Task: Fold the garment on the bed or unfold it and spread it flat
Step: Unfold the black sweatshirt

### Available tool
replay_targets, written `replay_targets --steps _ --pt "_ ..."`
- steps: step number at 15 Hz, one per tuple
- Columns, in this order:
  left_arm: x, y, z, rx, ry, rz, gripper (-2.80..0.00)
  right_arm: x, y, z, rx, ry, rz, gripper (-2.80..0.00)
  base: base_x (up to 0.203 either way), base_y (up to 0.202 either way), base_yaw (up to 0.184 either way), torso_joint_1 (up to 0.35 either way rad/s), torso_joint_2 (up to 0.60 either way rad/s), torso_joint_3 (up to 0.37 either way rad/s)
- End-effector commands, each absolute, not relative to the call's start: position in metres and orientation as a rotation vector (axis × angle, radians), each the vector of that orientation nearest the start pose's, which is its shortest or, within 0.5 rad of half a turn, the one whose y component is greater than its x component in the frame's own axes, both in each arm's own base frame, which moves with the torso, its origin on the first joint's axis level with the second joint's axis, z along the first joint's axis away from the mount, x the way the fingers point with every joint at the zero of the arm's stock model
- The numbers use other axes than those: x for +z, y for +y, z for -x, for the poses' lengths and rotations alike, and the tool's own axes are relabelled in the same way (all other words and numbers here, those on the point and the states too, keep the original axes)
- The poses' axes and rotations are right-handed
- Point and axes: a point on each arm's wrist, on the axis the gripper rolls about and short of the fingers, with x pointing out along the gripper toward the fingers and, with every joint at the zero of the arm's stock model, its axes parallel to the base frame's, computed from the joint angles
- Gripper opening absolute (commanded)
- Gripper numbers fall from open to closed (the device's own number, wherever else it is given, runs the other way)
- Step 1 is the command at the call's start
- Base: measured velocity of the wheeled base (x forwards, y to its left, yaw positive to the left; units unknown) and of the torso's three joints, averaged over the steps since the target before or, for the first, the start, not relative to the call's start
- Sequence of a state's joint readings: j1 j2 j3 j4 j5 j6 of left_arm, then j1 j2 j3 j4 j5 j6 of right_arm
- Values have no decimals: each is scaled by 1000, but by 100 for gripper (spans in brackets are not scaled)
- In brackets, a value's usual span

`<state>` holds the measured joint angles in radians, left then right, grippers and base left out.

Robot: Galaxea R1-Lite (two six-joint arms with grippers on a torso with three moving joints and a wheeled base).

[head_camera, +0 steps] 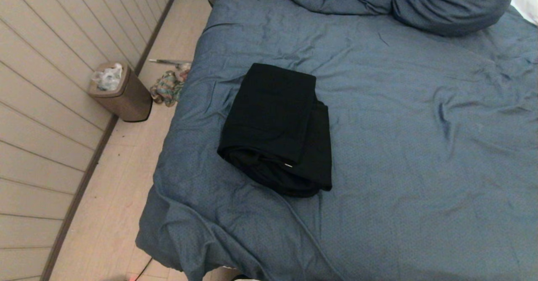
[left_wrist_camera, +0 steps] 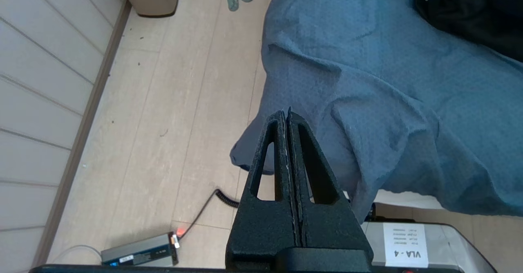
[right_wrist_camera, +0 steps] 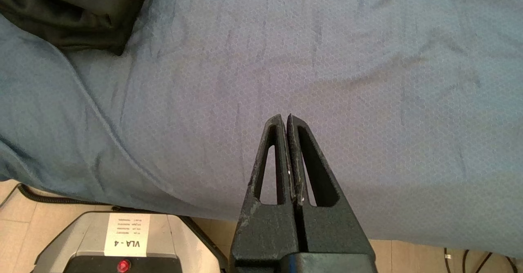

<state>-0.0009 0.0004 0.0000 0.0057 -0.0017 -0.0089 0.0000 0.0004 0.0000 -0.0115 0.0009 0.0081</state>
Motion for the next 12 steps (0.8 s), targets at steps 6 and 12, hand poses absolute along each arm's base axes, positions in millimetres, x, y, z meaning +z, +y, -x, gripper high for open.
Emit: replay_targets --steps 6,12 --pt "74 0 23 -3 8 9 -280 76 0 24 2 -23 -8 -280 0 0 0 0 0 0" --pt "74 0 23 -2 9 8 -280 77 0 24 2 -18 1 -280 0 0 0 0 0 0"
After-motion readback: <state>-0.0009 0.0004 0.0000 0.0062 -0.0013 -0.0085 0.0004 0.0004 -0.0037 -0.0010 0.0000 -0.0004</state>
